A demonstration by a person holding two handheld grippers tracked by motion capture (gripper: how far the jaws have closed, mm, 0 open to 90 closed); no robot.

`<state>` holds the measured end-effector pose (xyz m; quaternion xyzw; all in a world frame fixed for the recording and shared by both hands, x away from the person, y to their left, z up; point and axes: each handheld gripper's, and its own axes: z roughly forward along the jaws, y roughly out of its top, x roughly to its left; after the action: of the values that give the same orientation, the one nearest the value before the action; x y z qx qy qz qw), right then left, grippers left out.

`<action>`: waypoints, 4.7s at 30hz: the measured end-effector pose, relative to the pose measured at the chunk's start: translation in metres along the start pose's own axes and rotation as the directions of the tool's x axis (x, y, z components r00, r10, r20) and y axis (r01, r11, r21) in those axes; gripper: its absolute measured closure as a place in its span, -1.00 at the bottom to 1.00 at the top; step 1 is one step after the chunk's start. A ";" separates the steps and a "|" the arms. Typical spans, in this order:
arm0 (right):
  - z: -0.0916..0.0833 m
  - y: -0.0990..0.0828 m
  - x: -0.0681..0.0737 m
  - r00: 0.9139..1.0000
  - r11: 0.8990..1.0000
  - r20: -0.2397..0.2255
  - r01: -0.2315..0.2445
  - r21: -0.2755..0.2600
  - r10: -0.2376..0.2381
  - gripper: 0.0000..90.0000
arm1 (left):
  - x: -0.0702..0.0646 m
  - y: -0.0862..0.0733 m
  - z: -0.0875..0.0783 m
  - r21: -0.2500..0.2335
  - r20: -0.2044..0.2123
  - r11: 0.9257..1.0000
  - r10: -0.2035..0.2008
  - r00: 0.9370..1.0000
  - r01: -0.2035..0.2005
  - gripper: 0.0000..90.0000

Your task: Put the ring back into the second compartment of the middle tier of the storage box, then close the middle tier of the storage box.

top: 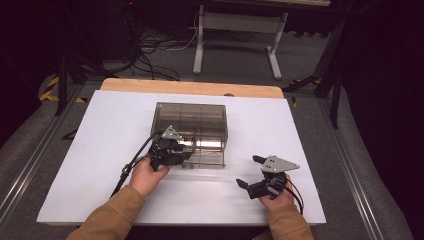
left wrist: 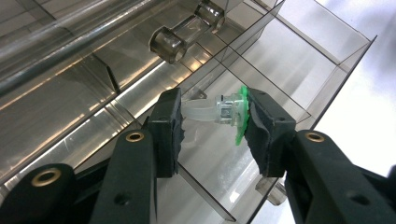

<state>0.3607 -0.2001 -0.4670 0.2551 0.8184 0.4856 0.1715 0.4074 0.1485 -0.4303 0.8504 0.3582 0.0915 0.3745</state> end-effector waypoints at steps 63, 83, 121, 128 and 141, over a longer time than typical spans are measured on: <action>0.014 0.027 0.020 0.984 0.996 -0.178 0.036 0.083 -0.021 1.00 | 0.012 -0.043 -0.091 0.006 0.017 0.998 0.056 0.998 -0.056 1.00; 0.038 0.038 0.025 0.971 0.987 -0.232 0.093 0.129 -0.061 1.00 | 0.024 -0.067 -0.087 0.130 0.033 0.991 0.006 0.999 -0.011 1.00; 0.044 0.035 0.022 0.986 0.987 -0.163 0.068 0.142 -0.044 1.00 | 0.032 -0.070 -0.067 0.115 -0.003 0.993 0.002 1.000 -0.002 0.98; 0.044 0.035 0.022 0.989 0.989 -0.143 0.062 0.138 -0.042 1.00 | 0.033 -0.069 -0.068 0.112 -0.016 0.994 0.011 1.000 -0.009 0.98; 0.045 0.037 0.019 0.995 0.992 -0.092 0.049 0.119 -0.039 1.00 | 0.035 -0.067 -0.068 0.085 -0.023 0.996 -0.008 1.000 0.010 0.98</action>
<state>0.3786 -0.1428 -0.4557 0.2250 0.8586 0.4419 0.1296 0.3681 0.2421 -0.4331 0.8628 0.3700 0.0841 0.3340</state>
